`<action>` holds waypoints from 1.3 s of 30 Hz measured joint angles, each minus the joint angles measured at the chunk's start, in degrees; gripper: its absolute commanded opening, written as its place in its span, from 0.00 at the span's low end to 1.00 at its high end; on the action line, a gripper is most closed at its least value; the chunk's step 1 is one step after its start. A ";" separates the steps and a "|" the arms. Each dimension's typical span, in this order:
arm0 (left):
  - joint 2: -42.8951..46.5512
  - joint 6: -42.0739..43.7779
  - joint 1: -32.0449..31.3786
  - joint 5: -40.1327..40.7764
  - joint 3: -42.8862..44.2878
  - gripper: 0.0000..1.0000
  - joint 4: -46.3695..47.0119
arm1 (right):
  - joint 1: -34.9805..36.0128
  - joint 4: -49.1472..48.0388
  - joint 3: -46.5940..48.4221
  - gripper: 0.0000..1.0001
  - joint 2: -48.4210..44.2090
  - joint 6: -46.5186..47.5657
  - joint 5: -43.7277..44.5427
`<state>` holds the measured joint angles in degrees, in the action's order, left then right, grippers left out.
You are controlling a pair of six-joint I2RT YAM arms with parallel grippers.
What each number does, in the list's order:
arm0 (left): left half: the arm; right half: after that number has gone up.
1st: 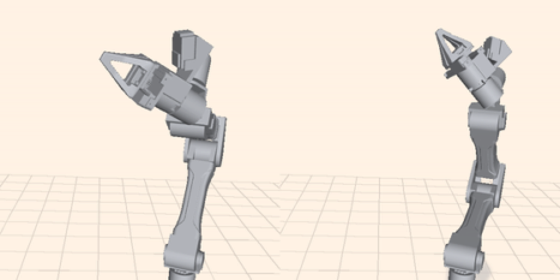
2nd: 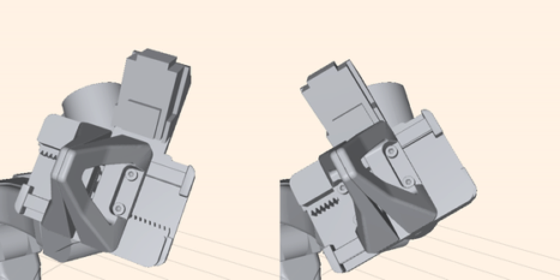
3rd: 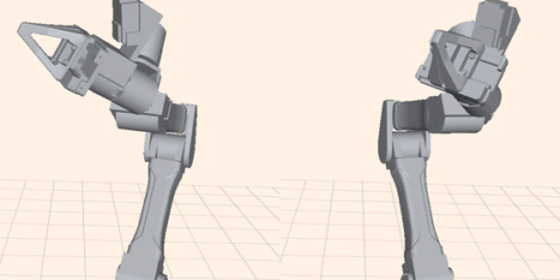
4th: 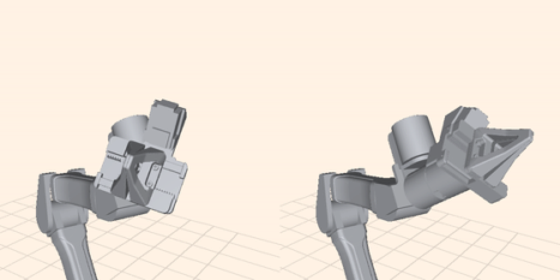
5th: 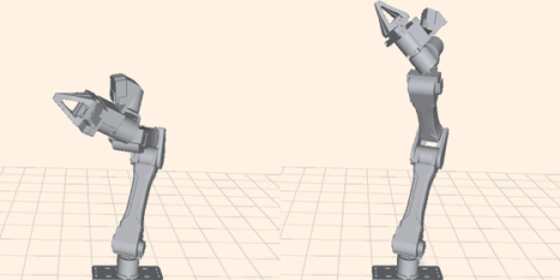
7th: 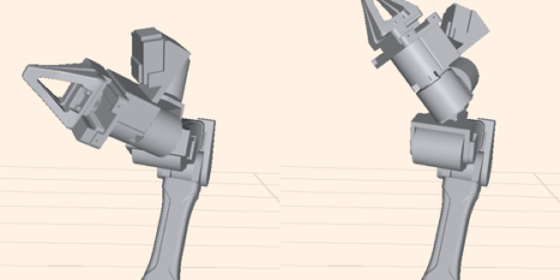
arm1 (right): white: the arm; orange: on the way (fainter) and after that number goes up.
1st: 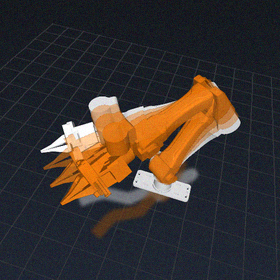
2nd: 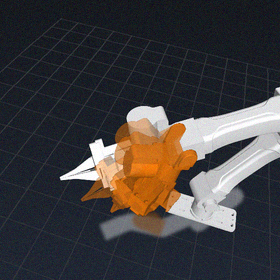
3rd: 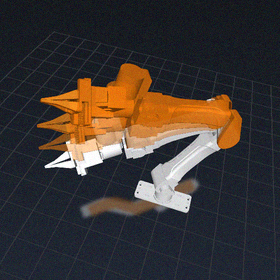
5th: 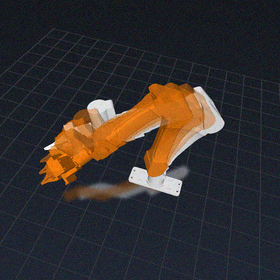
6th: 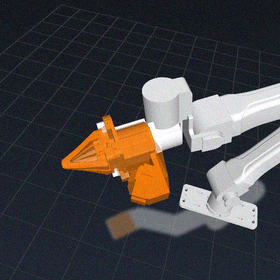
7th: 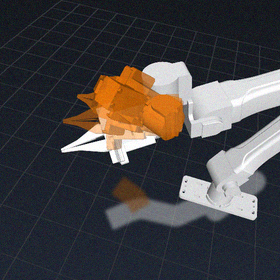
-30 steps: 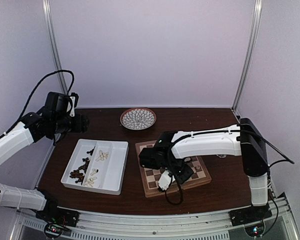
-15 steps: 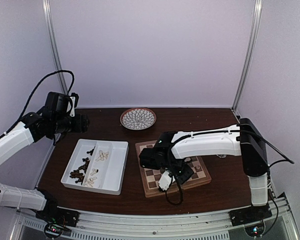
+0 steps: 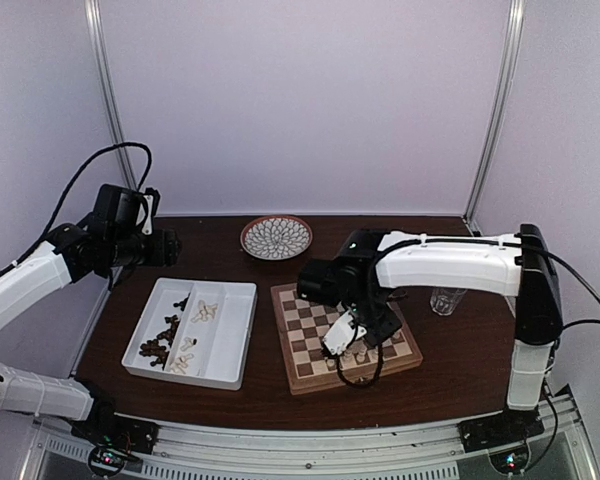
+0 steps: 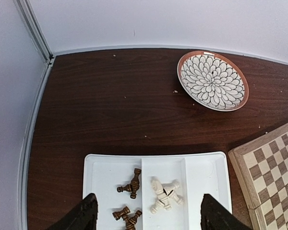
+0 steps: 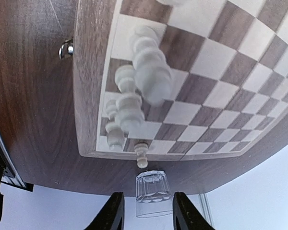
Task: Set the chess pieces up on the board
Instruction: Place the king on e1, then adjust the king at e1.
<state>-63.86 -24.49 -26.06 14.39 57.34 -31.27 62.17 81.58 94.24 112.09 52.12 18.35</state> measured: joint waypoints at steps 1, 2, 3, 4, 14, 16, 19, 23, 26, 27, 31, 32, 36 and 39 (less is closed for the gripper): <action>-0.37 0.17 0.00 -0.13 0.02 0.74 0.00 | -0.79 0.11 0.02 0.38 -1.53 -0.04 -0.76; -0.85 0.39 0.07 -0.39 0.02 0.74 -0.02 | -1.90 0.28 0.15 0.38 -3.28 -0.02 -1.86; -1.33 0.63 0.09 -0.70 0.07 0.74 -0.09 | -2.84 0.35 0.42 0.38 -4.46 -0.07 -2.73; -1.86 0.90 0.11 -0.96 0.17 0.74 -0.11 | -4.09 0.63 0.92 0.38 -5.66 -0.11 -4.66; -9.49 7.30 0.15 -5.49 10.45 0.72 -2.97 | -25.64 -15.37 -10.05 0.45 -22.43 -8.17 -34.80; -9.51 8.24 0.15 -5.25 9.90 0.72 -2.49 | -26.56 -20.70 -14.93 0.48 -24.17 -11.10 -40.35; -8.59 9.07 0.15 -5.01 5.90 0.72 -0.70 | -25.68 -26.91 -20.98 0.51 -24.96 -13.51 -46.62; -8.13 9.42 0.15 -5.05 3.10 0.72 -1.20 | -24.94 -31.95 -26.86 0.51 -25.51 -13.75 -49.77; -6.88 9.57 0.15 -4.90 3.02 0.73 -1.09 | -24.15 -35.19 -30.16 0.51 -25.53 -13.57 -50.36; -6.23 9.62 0.15 -4.70 3.02 0.72 -0.96 | -23.52 -35.82 -30.77 0.51 -25.51 -13.40 -50.31; -5.05 9.64 0.22 -4.42 3.02 0.72 -0.52 | -19.80 -37.88 -31.23 0.51 -25.07 -12.85 -49.18; -5.09 9.64 0.26 -4.46 3.02 0.72 -0.48 | -18.93 -38.34 -31.23 0.51 -24.94 -12.83 -48.72; -5.25 9.62 0.63 -4.98 3.02 0.72 -0.48 | -16.06 -39.87 -31.23 0.50 -23.58 -12.63 -45.86; -5.25 9.62 0.94 -5.18 3.02 0.72 -0.48 | -15.39 -40.37 -31.23 0.48 -21.90 -12.31 -43.65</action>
<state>-69.10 -14.87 -25.12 9.21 60.36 -31.75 46.78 41.21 63.00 90.19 39.81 -25.30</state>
